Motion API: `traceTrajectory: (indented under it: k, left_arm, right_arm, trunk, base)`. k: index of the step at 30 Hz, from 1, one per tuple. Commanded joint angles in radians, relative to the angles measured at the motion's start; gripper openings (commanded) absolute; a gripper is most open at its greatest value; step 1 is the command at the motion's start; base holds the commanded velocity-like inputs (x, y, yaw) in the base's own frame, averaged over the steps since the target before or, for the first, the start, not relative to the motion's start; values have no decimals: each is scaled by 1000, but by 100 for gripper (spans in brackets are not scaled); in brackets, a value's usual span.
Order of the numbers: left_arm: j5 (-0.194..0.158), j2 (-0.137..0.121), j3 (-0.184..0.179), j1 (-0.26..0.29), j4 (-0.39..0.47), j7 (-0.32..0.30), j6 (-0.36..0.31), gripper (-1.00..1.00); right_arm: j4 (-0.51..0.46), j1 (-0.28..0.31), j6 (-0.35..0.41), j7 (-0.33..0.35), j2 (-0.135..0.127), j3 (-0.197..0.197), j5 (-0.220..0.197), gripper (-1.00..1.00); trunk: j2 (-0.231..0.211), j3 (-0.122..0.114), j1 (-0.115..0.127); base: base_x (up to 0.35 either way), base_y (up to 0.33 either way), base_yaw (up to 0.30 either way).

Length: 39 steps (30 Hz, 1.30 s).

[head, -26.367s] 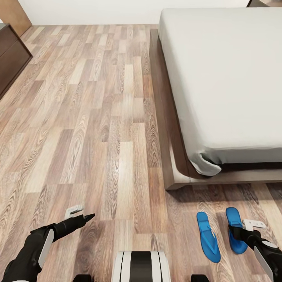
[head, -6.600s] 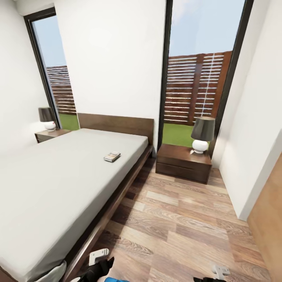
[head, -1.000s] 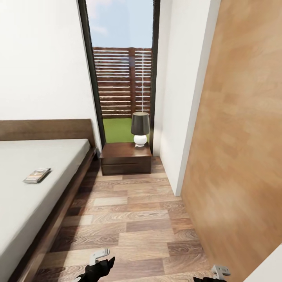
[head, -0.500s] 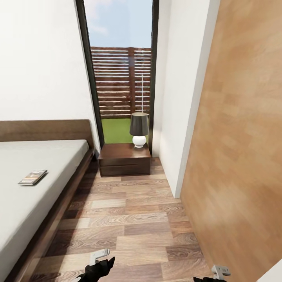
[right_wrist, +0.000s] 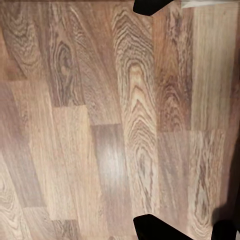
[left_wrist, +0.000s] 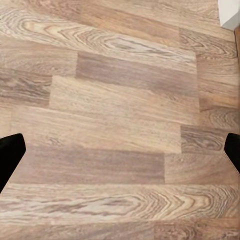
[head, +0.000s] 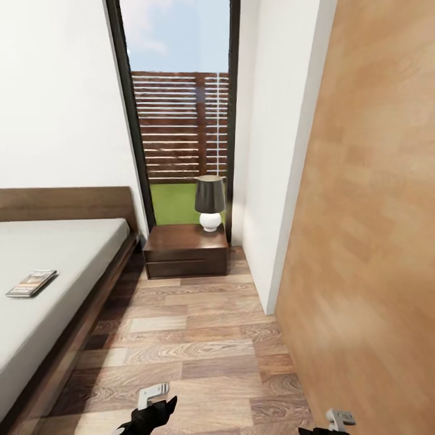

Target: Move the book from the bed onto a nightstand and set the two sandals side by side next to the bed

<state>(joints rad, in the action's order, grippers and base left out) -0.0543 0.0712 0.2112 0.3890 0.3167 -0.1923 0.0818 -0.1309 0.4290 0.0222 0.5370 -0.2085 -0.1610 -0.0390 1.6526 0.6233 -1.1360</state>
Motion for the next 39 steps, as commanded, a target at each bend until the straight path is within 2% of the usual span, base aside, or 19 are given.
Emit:
traceTrajectory:
  k: [1, 5, 14, 20, 39]
  left_arm:
    - [-6, 0, 5, 1, -1, -6, 1, 100]
    - [-6, 0, 6, 1, -1, -7, 1, 100]
    - [-6, 0, 6, 1, -1, -7, 1, 100]
    - [-6, 1, 5, 1, -1, -6, 0, 100]
    - [-6, 0, 5, 1, -1, -6, 1, 100]
  right_arm:
    - [0, 1, 2, 5, 0, -4, -4, 100]
    - [0, 1, 2, 5, 0, -3, -4, 100]
    - [0, 1, 2, 5, 0, -4, -4, 100]
    - [0, 1, 2, 5, 0, -4, -4, 100]
    - [0, 1, 2, 5, 0, -4, -4, 100]
  trunk:
    - [0, 1, 0]
    - [0, 1, 0]
    - [0, 1, 0]
    - [0, 1, 0]
    - [0, 1, 0]
  base:
    - [85, -33, 0]
    - [35, -14, 76]
    - [3, -1, 261]
    - [21, -3, 66]
    - [293, -76, 1]
